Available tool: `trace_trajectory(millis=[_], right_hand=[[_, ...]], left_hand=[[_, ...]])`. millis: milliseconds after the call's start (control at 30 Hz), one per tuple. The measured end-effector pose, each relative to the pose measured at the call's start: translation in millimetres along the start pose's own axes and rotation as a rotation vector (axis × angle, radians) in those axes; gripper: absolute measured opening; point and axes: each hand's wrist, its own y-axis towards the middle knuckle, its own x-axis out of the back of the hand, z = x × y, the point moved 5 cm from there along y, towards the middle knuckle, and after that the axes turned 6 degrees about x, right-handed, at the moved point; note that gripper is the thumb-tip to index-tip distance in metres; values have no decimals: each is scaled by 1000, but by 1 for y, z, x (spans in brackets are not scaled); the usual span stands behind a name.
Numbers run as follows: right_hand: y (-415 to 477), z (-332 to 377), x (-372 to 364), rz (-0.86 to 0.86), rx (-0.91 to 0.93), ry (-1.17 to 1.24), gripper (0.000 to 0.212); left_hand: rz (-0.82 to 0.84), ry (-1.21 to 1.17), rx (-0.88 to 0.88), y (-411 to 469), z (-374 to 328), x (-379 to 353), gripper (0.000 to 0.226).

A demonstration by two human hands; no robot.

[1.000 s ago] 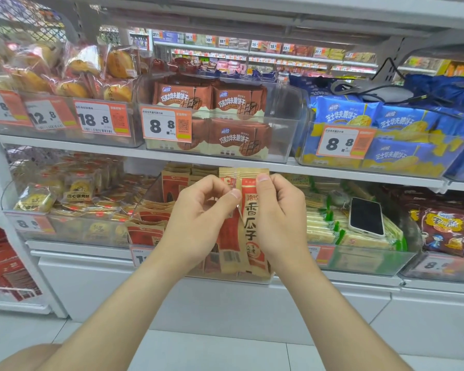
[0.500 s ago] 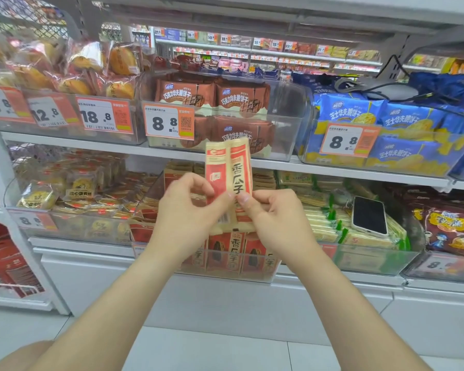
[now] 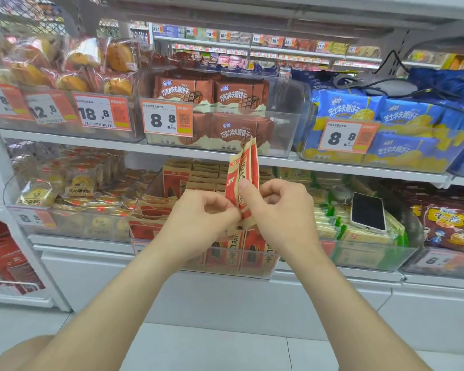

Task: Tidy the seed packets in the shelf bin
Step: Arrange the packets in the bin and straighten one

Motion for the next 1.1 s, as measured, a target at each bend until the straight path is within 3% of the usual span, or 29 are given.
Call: trace_trajectory(millis=[300, 400, 500, 600, 800, 1100], right_hand=[[4, -14, -2, 23, -53, 59, 46], [3, -9, -2, 108, 9, 87, 35], [-1, -5, -7, 349, 75, 137, 25], [-5, -6, -9, 468, 6, 287, 25], [-7, -11, -6, 363, -173, 565, 16], [-7, -7, -7, 327, -180, 571, 14]], left_hand=[[109, -80, -25, 12, 7, 0, 6], [111, -120, -41, 13, 7, -1, 7], [99, -205, -27, 12, 6, 2, 33], [66, -183, -50, 9, 3, 4, 55], [52, -132, -80, 8, 3, 6, 54], [181, -239, 0, 12, 7, 3, 61]])
